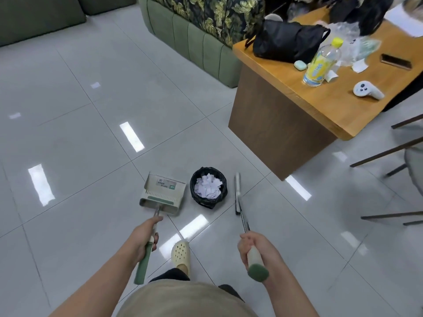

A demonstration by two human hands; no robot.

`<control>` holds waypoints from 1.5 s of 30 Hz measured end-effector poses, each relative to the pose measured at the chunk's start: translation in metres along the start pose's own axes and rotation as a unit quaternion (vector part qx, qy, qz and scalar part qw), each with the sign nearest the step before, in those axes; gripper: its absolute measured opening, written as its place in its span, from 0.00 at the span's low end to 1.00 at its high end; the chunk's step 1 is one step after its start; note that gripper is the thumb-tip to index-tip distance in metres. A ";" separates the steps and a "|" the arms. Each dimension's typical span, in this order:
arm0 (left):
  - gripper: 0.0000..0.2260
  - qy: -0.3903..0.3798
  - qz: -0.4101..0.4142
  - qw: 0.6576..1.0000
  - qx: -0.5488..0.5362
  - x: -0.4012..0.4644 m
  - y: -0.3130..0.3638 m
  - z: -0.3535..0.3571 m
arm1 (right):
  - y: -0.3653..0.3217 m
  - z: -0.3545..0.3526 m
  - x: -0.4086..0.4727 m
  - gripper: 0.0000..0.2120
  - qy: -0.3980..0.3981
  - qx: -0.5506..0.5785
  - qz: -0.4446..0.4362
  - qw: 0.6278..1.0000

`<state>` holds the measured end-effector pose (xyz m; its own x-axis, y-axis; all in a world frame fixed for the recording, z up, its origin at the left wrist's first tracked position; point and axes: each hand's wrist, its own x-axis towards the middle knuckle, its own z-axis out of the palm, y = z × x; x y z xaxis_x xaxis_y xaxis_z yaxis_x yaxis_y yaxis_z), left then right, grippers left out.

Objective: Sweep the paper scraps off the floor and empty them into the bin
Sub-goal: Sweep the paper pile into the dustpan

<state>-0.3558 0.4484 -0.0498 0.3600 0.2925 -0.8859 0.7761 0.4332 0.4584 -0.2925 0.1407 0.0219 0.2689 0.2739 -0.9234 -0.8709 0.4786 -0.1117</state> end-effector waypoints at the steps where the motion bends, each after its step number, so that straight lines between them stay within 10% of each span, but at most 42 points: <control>1: 0.16 -0.002 -0.001 1.000 -0.002 0.010 0.013 0.005 | -0.005 0.015 0.005 0.14 0.010 -0.025 -0.011 1.000; 16: 0.22 -0.048 -0.045 0.998 0.001 0.074 0.101 0.054 | -0.012 0.224 0.044 0.05 0.022 -0.347 -0.069 0.935; 24: 0.24 -0.091 -0.039 0.992 -0.075 0.094 0.115 0.072 | 0.001 0.250 0.065 0.20 0.046 -0.502 0.037 0.863; 37: 0.14 -0.061 -0.087 0.990 -0.098 0.082 0.159 0.062 | -0.032 0.304 0.068 0.08 -0.070 -0.481 0.169 0.858; 45: 0.09 0.060 0.140 0.983 -0.099 0.076 0.170 0.052 | -0.039 0.367 0.108 0.01 -0.113 -0.405 0.084 0.903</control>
<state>-0.1692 0.4996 -0.0430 0.4720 0.5169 -0.7142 0.5346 0.4763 0.6981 -0.0784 0.4582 0.0613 0.1020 0.4934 -0.8638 -0.8975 -0.3288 -0.2939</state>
